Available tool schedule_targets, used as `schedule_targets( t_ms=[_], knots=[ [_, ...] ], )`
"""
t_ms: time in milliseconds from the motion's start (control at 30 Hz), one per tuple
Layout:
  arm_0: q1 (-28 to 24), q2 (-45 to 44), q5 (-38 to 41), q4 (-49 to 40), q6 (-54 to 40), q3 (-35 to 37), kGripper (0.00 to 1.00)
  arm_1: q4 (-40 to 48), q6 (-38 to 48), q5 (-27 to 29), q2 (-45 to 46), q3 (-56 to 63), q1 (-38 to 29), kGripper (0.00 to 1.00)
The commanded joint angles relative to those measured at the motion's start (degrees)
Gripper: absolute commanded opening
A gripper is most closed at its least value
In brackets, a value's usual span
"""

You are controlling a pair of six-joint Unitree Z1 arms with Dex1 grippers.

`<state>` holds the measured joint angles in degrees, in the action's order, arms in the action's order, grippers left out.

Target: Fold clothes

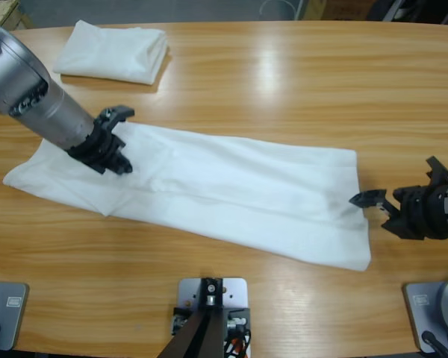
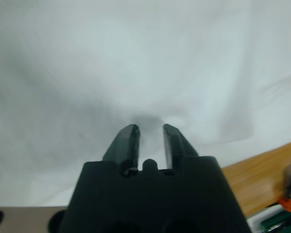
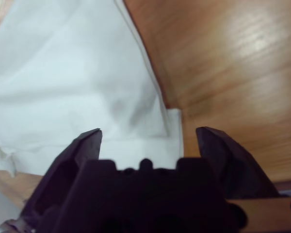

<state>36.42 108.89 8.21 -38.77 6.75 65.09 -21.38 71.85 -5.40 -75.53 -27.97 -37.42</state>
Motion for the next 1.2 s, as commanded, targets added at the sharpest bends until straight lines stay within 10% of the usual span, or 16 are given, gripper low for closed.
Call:
schedule_targets(
  t_ms=[33,200,267,933,1200],
  knots=[
    [0.05,-3.3,1.11,-3.94,0.89,3.02,0.991,1.69,9.38,0.17,1.21,3.73,-4.0,0.78],
    [0.05,-4.67,1.02,-5.12,0.81,2.84,0.991,7.05,15.11,1.45,-0.11,7.31,-5.33,0.753],
    [0.05,-4.77,1.02,-5.17,0.81,2.93,0.991,12.8,16.86,1.17,-1.55,10.69,-6.19,0.595],
    [0.05,-6.06,1.0,-5.26,0.81,1.53,0.991,25.83,16.99,1.29,-6.58,15.66,-6.79,0.463],
    [0.05,-5.83,1.02,-5.17,0.74,0.67,0.991,30.63,15.11,1.36,-9.02,17.05,-6.79,0.0]
  ],
)
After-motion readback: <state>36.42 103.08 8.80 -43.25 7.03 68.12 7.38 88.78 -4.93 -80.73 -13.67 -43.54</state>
